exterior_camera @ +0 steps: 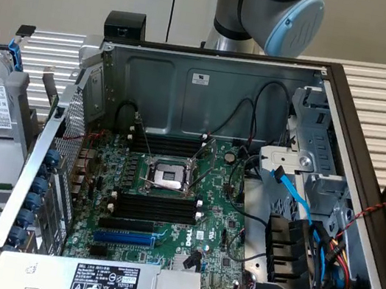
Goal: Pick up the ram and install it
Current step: 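Pick up the ram and move it above insertion slot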
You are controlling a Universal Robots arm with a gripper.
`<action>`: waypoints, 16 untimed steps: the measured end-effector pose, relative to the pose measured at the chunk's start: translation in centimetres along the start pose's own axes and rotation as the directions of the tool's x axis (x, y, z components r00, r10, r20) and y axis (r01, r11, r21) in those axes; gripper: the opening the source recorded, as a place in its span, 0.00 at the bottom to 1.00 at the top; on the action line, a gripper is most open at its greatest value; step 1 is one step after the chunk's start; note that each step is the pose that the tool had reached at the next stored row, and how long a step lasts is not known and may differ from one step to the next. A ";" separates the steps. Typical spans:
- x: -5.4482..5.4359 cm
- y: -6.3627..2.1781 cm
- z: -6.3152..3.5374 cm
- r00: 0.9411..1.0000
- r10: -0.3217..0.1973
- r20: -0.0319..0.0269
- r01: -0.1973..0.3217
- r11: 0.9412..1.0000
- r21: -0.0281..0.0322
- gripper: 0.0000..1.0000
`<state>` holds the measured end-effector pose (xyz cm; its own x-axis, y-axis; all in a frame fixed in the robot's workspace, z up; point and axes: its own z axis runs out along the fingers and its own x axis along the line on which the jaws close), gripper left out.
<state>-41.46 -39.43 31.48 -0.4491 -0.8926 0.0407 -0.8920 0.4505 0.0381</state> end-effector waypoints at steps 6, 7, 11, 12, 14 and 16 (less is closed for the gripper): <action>0.0 0.11 1.10 0.996 -0.094 -0.004 0.094 0.996 0.004 0.30; 0.0 0.15 1.28 0.994 -0.107 -0.004 0.107 0.994 0.004 0.36; 0.2 0.46 2.03 0.989 -0.150 -0.006 0.150 0.989 0.006 0.48; 0.2 0.52 2.23 0.987 -0.161 -0.006 0.161 0.987 0.006 0.48; 0.2 0.51 2.56 0.982 -0.189 -0.008 0.189 0.982 0.007 0.48; 0.2 0.51 2.87 0.974 -0.225 -0.010 0.225 0.974 0.007 0.48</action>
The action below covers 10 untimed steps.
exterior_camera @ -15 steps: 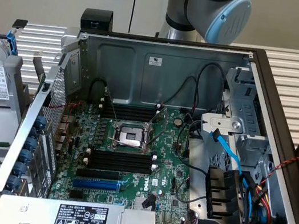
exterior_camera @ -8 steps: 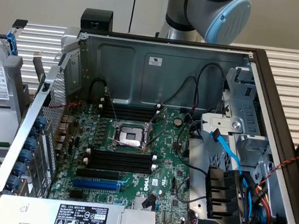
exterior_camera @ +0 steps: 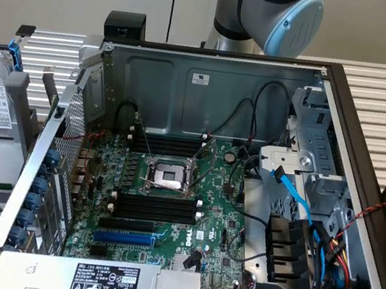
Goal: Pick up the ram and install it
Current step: 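Pick up the ram and move it above insertion slot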
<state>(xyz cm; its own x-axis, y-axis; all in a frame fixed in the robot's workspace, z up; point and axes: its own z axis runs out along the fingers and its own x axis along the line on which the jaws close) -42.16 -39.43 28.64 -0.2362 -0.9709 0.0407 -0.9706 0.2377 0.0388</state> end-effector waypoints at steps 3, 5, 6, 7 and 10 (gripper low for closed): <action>0.0 -0.02 0.52 0.999 -0.052 -0.002 0.052 0.999 0.002 0.48; 0.0 -0.02 0.88 0.997 -0.075 -0.003 0.075 0.997 0.002 0.48; 0.0 -0.01 1.07 0.996 -0.084 -0.004 0.084 0.996 0.002 0.48; 0.0 -0.01 1.22 0.996 -0.093 -0.004 0.093 0.996 0.001 0.48; 0.1 0.06 1.76 0.994 -0.109 -0.005 0.109 0.994 -0.001 0.48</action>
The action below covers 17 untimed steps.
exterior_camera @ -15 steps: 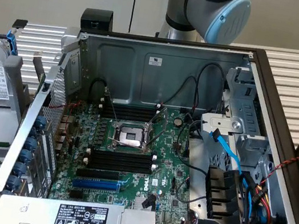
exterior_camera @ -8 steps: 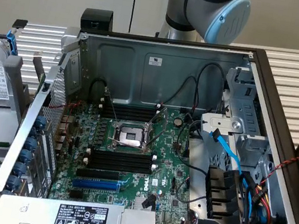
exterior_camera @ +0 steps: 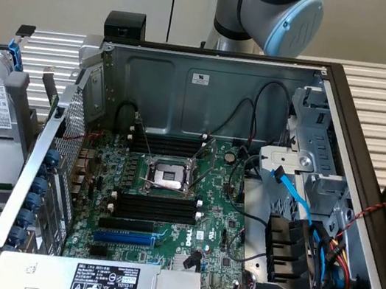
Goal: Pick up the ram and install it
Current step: 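Pick up the ram and move it above insertion slot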
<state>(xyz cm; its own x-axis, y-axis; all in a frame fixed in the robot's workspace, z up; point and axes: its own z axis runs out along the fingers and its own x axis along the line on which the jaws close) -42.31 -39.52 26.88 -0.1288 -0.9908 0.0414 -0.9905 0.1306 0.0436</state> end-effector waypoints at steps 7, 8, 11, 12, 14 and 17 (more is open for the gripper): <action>0.3 0.29 1.29 1.000 -0.024 -0.002 0.024 1.000 -0.005 0.48; 0.4 0.27 1.46 1.000 -0.027 -0.002 0.027 1.000 -0.007 0.45; 0.9 0.18 2.02 0.999 -0.034 -0.003 0.034 0.999 -0.013 0.38; 1.1 0.14 2.21 0.999 -0.036 -0.003 0.036 0.999 -0.014 0.38; 1.5 0.06 2.60 0.999 -0.040 -0.004 0.040 0.999 -0.017 0.38; 1.8 -0.08 3.16 0.999 -0.049 -0.004 0.049 0.999 -0.017 0.38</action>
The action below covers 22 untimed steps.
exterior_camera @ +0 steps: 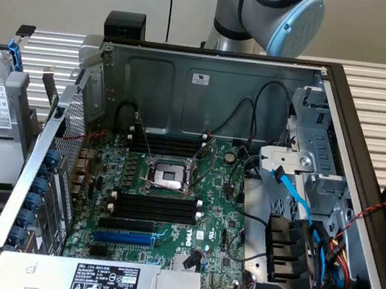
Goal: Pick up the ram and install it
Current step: 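Pick up the ram and move it above insertion slot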
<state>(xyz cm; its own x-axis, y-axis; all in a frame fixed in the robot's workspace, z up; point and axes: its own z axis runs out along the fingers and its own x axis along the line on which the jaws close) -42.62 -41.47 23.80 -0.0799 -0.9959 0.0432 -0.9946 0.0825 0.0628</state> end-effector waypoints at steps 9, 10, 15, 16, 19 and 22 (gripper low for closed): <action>-0.1 -1.01 1.52 0.996 -0.093 -0.015 0.093 0.996 0.004 0.38; -0.1 -1.01 1.67 0.994 -0.111 -0.016 0.111 0.994 0.005 0.38; -0.3 -1.04 2.45 0.983 -0.180 -0.021 0.180 0.984 0.007 0.38; -0.5 -1.04 2.55 0.983 -0.183 -0.022 0.183 0.983 0.007 0.38; -1.2 -0.99 2.79 0.983 -0.184 -0.022 0.184 0.983 0.007 0.38; -1.3 -0.65 2.99 0.983 -0.184 -0.024 0.184 0.983 0.007 0.36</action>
<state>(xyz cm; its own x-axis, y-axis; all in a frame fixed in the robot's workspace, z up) -42.06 -40.31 20.72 0.1060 -0.9929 0.0547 -0.9928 -0.1026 0.0625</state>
